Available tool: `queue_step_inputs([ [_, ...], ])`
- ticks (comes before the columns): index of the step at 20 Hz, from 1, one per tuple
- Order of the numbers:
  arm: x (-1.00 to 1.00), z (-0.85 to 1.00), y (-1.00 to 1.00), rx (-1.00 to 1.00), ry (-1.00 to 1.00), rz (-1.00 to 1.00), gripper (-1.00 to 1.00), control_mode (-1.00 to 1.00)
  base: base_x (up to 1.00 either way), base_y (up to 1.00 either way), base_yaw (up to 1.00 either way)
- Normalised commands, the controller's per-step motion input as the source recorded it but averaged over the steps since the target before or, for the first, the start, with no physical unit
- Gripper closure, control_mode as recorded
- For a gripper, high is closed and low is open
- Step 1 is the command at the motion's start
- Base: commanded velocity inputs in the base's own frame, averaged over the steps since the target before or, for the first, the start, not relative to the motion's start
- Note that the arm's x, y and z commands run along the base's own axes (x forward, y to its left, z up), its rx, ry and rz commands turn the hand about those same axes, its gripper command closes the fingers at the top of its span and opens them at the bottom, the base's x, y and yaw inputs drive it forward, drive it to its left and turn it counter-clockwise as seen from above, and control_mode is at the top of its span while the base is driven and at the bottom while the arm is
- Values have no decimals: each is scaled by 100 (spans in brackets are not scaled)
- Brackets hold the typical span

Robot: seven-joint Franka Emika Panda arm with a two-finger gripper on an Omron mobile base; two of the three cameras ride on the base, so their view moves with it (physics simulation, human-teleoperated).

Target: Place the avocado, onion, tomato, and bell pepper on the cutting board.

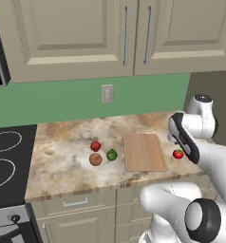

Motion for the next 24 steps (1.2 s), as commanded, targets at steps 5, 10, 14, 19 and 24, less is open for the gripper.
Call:
queue_step_inputs([
  [5, 8, -18, -29, 4, 1, 0, -100, -100, 0, 0, 0],
  [10, 18, -12, -6, 1, 2, 0, -100, -100, 0, 0, 0],
  [14, 22, -14, 0, 0, 4, 0, -100, -100, 0, 0, 0],
  [19, 19, -19, -1, 0, 6, 0, -100, -100, 0, 0, 0],
  [24, 14, -25, 0, 0, 7, 0, -100, -100, 0, 0, 0],
])
